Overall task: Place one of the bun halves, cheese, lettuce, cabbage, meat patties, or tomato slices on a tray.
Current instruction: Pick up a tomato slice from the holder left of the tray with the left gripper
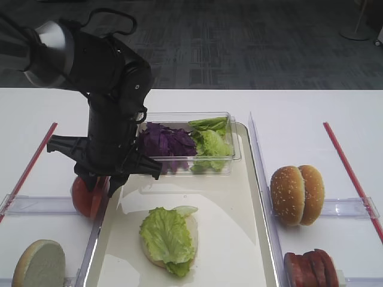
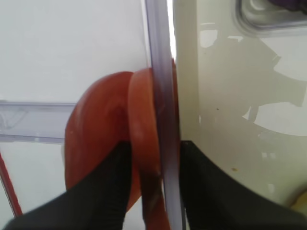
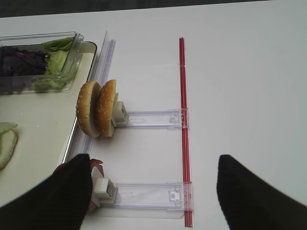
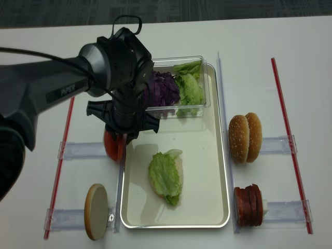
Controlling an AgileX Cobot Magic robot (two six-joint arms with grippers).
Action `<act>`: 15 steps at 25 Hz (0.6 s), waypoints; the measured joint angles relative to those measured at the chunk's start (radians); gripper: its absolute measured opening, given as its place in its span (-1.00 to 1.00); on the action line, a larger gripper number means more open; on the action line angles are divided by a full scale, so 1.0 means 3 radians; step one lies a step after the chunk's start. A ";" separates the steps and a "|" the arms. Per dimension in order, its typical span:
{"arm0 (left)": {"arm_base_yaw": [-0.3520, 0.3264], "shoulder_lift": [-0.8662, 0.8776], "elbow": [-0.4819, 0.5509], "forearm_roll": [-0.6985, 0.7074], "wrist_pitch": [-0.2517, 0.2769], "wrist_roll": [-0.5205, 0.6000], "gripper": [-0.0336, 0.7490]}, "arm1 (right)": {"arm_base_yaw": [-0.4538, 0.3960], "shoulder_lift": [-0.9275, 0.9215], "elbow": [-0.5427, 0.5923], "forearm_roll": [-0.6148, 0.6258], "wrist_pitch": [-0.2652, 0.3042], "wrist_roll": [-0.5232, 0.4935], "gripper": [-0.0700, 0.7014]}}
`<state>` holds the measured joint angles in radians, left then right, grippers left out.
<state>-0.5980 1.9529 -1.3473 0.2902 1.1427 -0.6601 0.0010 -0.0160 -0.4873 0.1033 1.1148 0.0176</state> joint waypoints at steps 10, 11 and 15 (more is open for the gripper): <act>0.0000 0.0000 -0.0002 0.0019 0.0041 0.0006 -0.45 | 0.0000 0.0000 0.0000 0.0000 0.0000 0.0006 0.63; 0.0000 0.0000 -0.0002 0.0020 0.0048 0.0006 -0.48 | 0.0000 0.0000 0.0000 0.0000 0.0000 0.0006 0.63; 0.0000 0.0000 -0.0002 0.0026 0.0061 0.0006 -0.54 | 0.0000 0.0000 0.0000 0.0000 0.0006 0.0006 0.63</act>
<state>-0.5980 1.9529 -1.3479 0.2980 1.1610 -0.6582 0.0010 -0.0160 -0.4873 0.1033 1.1166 0.0195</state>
